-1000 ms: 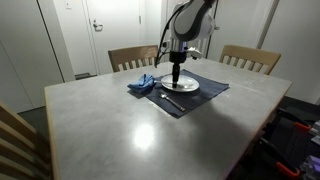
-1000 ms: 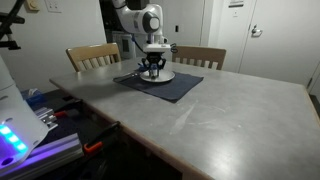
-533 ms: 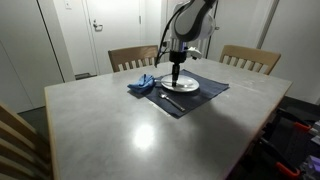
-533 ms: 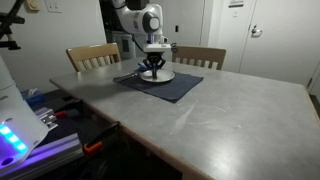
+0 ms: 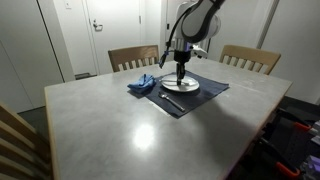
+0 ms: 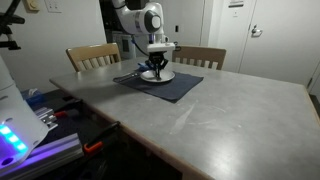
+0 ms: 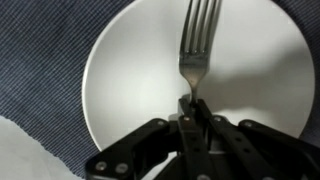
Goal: Take the the fork from the plate and put it on the mat
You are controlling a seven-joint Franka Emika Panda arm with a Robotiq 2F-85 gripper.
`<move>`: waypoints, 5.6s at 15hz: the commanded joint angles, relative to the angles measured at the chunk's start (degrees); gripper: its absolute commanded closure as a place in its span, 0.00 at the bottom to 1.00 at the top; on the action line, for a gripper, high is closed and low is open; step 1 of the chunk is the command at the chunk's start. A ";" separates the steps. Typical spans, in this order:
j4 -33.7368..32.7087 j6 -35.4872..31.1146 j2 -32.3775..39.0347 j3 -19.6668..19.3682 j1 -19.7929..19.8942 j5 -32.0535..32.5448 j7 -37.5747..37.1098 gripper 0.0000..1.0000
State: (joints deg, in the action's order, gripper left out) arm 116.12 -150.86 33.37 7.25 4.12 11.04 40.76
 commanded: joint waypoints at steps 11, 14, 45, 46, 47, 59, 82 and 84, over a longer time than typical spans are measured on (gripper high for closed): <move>2.56 -6.06 -4.84 0.48 4.44 -1.98 0.95 0.90; 2.74 -6.10 -4.95 0.48 4.44 -2.02 0.90 0.90; 2.59 -15.66 -3.48 0.66 11.93 7.41 51.81 0.97; 2.44 -15.47 -3.26 0.35 12.14 7.79 55.05 0.97; 2.21 -15.56 -2.97 0.25 12.54 7.91 58.45 0.97; 4.02 -17.13 -4.84 0.72 13.35 8.04 74.32 0.97; 4.25 -25.68 -2.60 0.40 14.54 8.86 101.48 0.97; 3.94 -25.21 -2.85 -0.27 12.65 9.78 101.47 0.97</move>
State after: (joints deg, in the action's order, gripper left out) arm 120.30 -176.37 30.78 8.12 19.15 20.74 141.78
